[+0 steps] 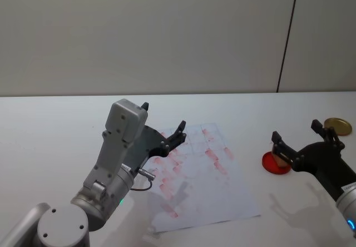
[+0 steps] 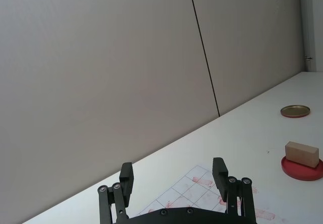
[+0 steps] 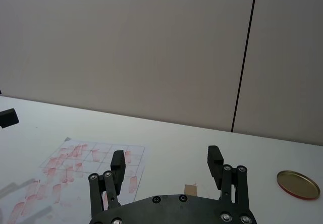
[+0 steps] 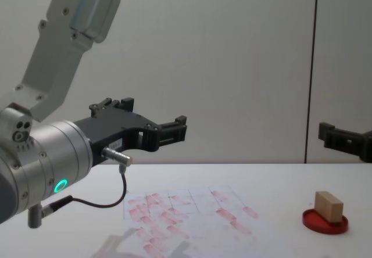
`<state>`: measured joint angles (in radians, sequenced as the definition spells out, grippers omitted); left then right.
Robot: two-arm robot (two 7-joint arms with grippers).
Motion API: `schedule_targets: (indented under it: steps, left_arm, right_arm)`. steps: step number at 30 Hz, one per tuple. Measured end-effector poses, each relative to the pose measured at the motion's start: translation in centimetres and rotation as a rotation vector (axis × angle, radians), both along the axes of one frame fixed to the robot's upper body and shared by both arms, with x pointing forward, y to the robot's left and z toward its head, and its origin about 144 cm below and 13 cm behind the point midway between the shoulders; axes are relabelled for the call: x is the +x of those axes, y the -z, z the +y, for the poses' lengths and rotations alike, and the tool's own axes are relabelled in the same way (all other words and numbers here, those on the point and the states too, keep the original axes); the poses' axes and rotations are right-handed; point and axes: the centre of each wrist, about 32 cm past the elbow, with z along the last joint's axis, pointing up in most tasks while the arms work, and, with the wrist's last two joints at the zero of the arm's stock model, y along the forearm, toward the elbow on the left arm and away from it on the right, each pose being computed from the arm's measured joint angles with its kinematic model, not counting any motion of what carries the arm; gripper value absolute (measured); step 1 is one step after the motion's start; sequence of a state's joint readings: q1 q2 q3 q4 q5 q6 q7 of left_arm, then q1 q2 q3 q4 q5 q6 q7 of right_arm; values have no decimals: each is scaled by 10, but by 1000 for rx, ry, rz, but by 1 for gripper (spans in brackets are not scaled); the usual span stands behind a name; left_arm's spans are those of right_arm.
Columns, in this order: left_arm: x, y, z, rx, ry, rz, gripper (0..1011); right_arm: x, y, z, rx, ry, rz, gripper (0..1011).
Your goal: Use the one hand to pick up the stamp and affix it onto the A4 paper.
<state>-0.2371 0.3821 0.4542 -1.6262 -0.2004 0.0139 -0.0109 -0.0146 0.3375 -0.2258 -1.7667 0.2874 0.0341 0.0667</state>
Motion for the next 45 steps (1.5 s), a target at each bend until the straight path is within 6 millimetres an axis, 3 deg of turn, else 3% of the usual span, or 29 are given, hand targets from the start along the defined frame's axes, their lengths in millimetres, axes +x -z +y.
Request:
schedule_targets:
  steps: [19,45]
  left_arm:
    - [0,0,0,0,0,0,993]
    - [0,0,0,0,0,0,993]
  right_arm:
    - [9,-4,0,-29,46,62,1001]
    - [70,24,7,-73,108,263,994]
